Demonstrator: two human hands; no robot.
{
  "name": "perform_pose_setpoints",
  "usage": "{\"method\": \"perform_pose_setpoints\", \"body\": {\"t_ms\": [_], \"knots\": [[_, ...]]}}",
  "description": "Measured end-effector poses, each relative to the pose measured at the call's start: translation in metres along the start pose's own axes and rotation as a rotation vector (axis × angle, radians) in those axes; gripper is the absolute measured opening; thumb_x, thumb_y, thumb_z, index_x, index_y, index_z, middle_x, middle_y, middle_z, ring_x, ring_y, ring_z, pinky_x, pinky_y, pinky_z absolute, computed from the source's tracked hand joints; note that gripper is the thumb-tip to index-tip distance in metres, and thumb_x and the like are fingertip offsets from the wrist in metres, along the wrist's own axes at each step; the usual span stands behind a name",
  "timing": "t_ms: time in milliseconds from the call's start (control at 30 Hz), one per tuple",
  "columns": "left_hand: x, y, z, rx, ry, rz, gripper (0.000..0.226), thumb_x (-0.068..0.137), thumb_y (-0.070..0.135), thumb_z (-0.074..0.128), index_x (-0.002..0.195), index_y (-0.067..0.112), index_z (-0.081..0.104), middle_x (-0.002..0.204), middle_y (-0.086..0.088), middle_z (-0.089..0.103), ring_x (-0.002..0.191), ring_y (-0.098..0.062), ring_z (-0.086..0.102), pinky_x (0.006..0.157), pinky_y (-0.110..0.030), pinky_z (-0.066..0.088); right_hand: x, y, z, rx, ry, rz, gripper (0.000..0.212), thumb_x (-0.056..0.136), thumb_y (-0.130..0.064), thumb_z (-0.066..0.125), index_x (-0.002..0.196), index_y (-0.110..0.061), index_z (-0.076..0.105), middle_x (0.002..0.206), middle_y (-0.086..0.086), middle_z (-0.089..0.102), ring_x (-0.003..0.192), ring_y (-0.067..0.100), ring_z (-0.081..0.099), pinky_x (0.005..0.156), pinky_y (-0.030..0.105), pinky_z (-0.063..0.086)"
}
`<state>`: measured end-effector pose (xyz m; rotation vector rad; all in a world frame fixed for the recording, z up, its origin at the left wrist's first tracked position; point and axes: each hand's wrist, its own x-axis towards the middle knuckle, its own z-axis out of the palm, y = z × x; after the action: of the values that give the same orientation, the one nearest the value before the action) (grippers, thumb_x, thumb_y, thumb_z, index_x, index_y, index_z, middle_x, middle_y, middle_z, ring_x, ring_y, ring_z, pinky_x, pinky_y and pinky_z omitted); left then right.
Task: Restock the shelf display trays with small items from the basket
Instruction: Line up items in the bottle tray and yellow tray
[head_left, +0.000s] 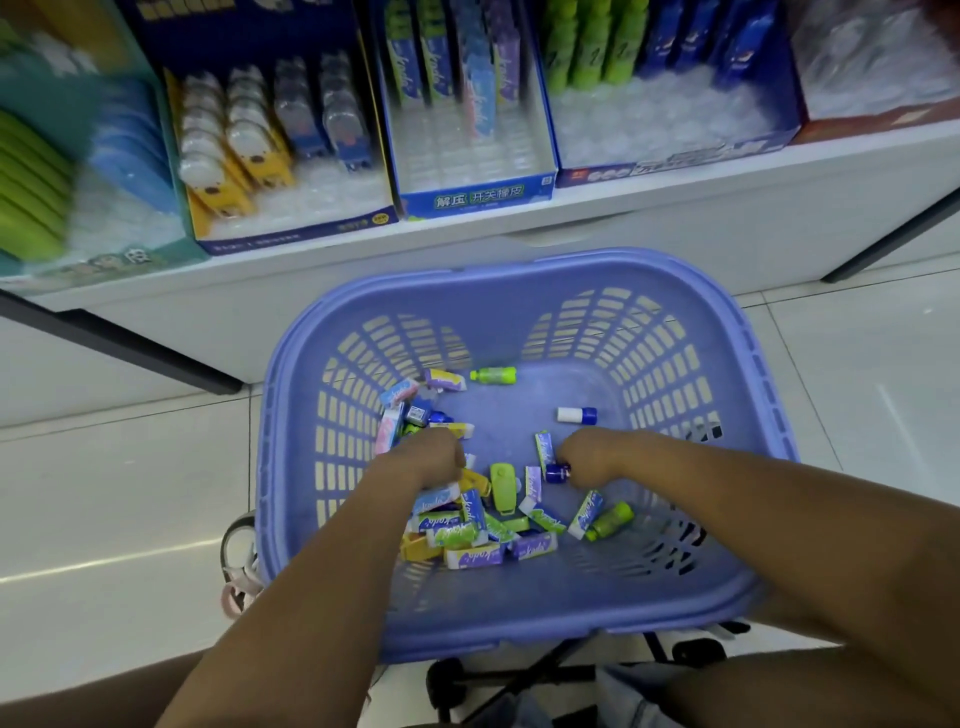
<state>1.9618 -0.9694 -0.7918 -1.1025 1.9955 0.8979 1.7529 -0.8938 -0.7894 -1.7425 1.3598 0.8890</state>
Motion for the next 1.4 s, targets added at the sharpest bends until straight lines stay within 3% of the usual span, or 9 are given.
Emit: {"method": "perform_pose_setpoints", "body": {"t_ms": [100, 167, 267, 433, 767, 933, 1067, 1200, 1400], "knots": [[-0.001, 0.009, -0.001, -0.059, 0.002, -0.006, 0.033, 0.091, 0.027, 0.06, 0.065, 0.011, 0.048, 0.065, -0.007, 0.044, 0.06, -0.024, 0.044, 0.063, -0.031, 0.034, 0.001, -0.002, -0.009, 0.08, -0.025, 0.001, 0.016, 0.09, -0.019, 0.051, 0.094, -0.006, 0.059, 0.106, 0.018, 0.063, 0.089, 0.029, 0.058, 0.068, 0.029, 0.039], [-0.002, 0.014, -0.001, -0.039, 0.026, 0.043, 0.011, 0.09, 0.02, 0.061, 0.087, 0.01, 0.063, 0.09, -0.011, 0.059, 0.09, -0.029, 0.059, 0.076, -0.034, 0.044, -0.001, -0.001, -0.013, 0.121, -0.065, 0.011, 0.014, 0.089, -0.021, 0.056, 0.089, -0.007, 0.058, 0.089, 0.014, 0.06, 0.077, 0.025, 0.056, 0.057, 0.028, 0.036], [0.003, 0.025, 0.008, -0.005, 0.027, 0.101, 0.028, 0.088, 0.012, 0.06, 0.116, 0.012, 0.065, 0.119, -0.008, 0.063, 0.111, -0.028, 0.056, 0.09, -0.037, 0.047, -0.006, 0.004, -0.021, 0.201, -0.077, 0.038, 0.018, 0.088, -0.024, 0.06, 0.089, -0.006, 0.058, 0.085, 0.009, 0.056, 0.068, 0.021, 0.05, 0.054, 0.026, 0.036], [0.017, 0.047, 0.021, -0.047, -0.063, 0.176, 0.043, 0.076, -0.008, 0.059, 0.114, 0.012, 0.067, 0.117, -0.009, 0.065, 0.108, -0.028, 0.06, 0.087, -0.04, 0.053, -0.007, 0.012, -0.027, 0.292, -0.048, 0.052, 0.023, 0.086, -0.027, 0.063, 0.092, -0.005, 0.061, 0.088, 0.01, 0.057, 0.078, 0.024, 0.052, 0.063, 0.028, 0.041], [0.028, 0.054, 0.041, 0.191, 0.041, 0.151, 0.021, 0.075, 0.015, 0.072, 0.092, 0.005, 0.066, 0.101, -0.019, 0.065, 0.094, -0.034, 0.062, 0.077, -0.039, 0.05, -0.013, 0.019, -0.046, 0.385, -0.057, 0.075, 0.026, 0.087, -0.026, 0.063, 0.072, -0.007, 0.052, 0.065, 0.005, 0.049, 0.052, 0.016, 0.045, 0.05, 0.023, 0.037], [0.022, 0.038, 0.023, -0.315, 0.135, 0.111, 0.015, 0.079, 0.006, 0.073, 0.076, 0.009, 0.059, 0.086, -0.014, 0.062, 0.08, -0.03, 0.059, 0.07, -0.033, 0.047, -0.041, 0.025, -0.082, 0.818, -0.095, -0.027, 0.034, 0.091, -0.014, 0.059, 0.121, 0.0, 0.051, 0.075, 0.007, 0.057, 0.064, 0.018, 0.059, 0.06, 0.023, 0.052], [0.0, 0.039, -0.021, -0.833, 0.194, 0.077, 0.032, 0.086, 0.008, 0.066, 0.064, 0.014, 0.044, 0.073, -0.012, 0.051, 0.067, -0.019, 0.054, 0.061, -0.025, 0.046, -0.079, 0.03, -0.123, 1.104, -0.081, -0.243, 0.029, 0.094, -0.008, 0.052, 0.123, -0.011, 0.052, 0.088, 0.006, 0.061, 0.07, 0.019, 0.066, 0.07, 0.024, 0.057], [-0.04, 0.053, -0.078, -1.651, 0.068, 0.243, 0.013, 0.094, 0.01, 0.042, 0.088, 0.012, 0.053, 0.069, -0.005, 0.055, 0.056, -0.016, 0.06, 0.055, -0.027, 0.056, -0.119, 0.032, -0.157, 1.024, 0.187, -0.415, 0.025, 0.088, 0.002, 0.057, 0.107, -0.013, 0.061, 0.097, 0.004, 0.062, 0.076, 0.012, 0.059, 0.071, 0.016, 0.052], [-0.093, 0.087, -0.12, -1.625, 0.138, 0.566, 0.016, 0.085, 0.029, 0.057, 0.081, 0.014, 0.057, 0.057, 0.001, 0.054, 0.045, -0.007, 0.045, 0.041, -0.016, 0.032, -0.176, 0.031, -0.188, 0.906, 0.552, -0.44, 0.033, 0.074, 0.006, 0.072, 0.101, -0.011, 0.067, 0.082, -0.007, 0.069, 0.078, 0.012, 0.061, 0.075, 0.02, 0.051]]}}
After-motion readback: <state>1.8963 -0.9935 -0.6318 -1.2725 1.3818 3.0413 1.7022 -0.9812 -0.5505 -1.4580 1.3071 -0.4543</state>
